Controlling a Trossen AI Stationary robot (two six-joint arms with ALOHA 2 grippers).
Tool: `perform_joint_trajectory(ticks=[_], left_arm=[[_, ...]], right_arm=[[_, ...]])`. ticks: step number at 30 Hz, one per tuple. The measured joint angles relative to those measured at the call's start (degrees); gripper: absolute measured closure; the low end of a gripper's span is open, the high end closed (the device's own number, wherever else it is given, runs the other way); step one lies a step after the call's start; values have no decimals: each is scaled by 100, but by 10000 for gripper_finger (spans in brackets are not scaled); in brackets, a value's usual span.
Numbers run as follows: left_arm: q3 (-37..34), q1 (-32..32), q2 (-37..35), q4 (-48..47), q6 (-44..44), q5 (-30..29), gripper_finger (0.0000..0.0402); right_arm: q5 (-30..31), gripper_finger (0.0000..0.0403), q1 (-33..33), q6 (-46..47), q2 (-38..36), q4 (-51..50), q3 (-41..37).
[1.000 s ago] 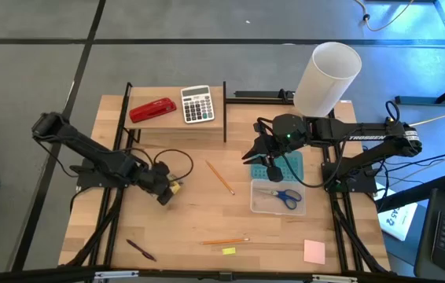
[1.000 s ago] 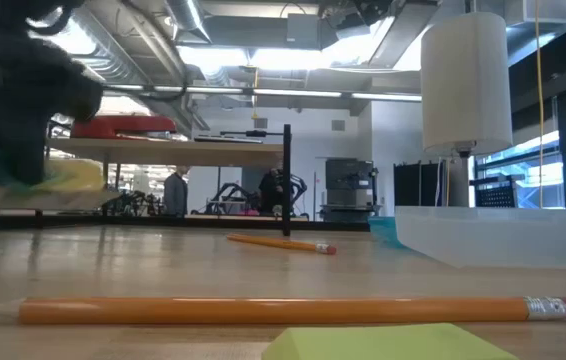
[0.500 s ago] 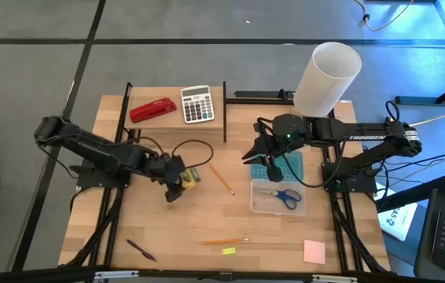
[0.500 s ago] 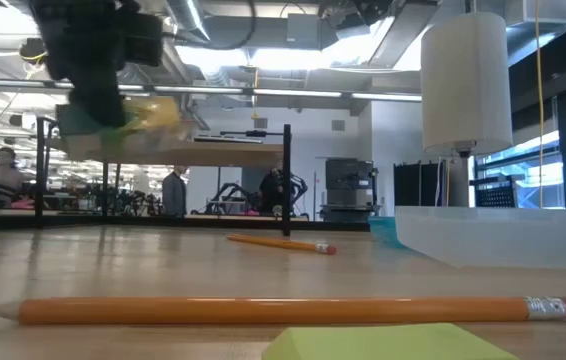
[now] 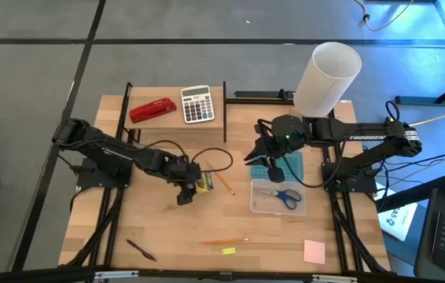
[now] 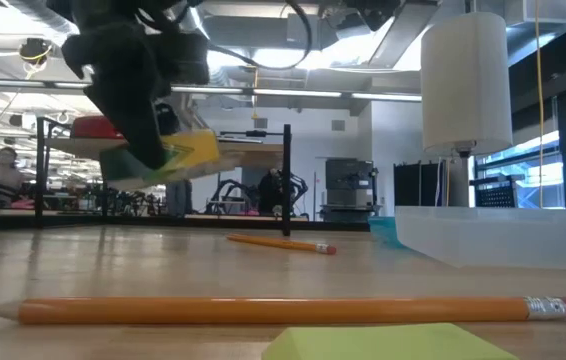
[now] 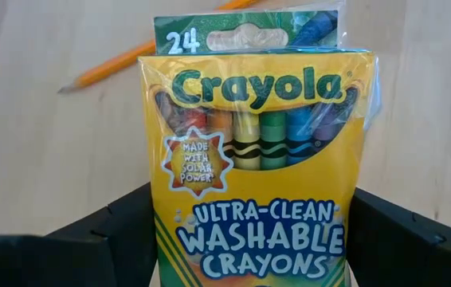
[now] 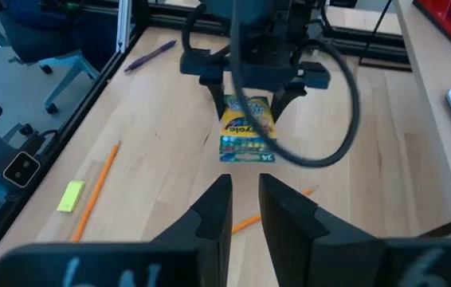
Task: Pack school essentials
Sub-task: Put the yellow crayon box into the blue supply box
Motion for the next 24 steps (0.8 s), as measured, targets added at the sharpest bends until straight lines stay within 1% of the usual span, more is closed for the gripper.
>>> perform_joint_trajectory(ticks=[4, 10, 17, 24], left_arm=[[0, 0, 136, 234, -14, 8, 90], [0, 0, 140, 369, -13, 5, 90], [0, 0, 140, 385, -19, 0, 90], [0, -27, 350, 423, 181, -6, 90]], right_arm=[[0, 334, 0, 4, 0, 6, 0], [2, 334, 2, 21, 0, 53, 0], [3, 334, 2, 768, 0, 64, 0], [7, 334, 11, 420, 0, 102, 0]])
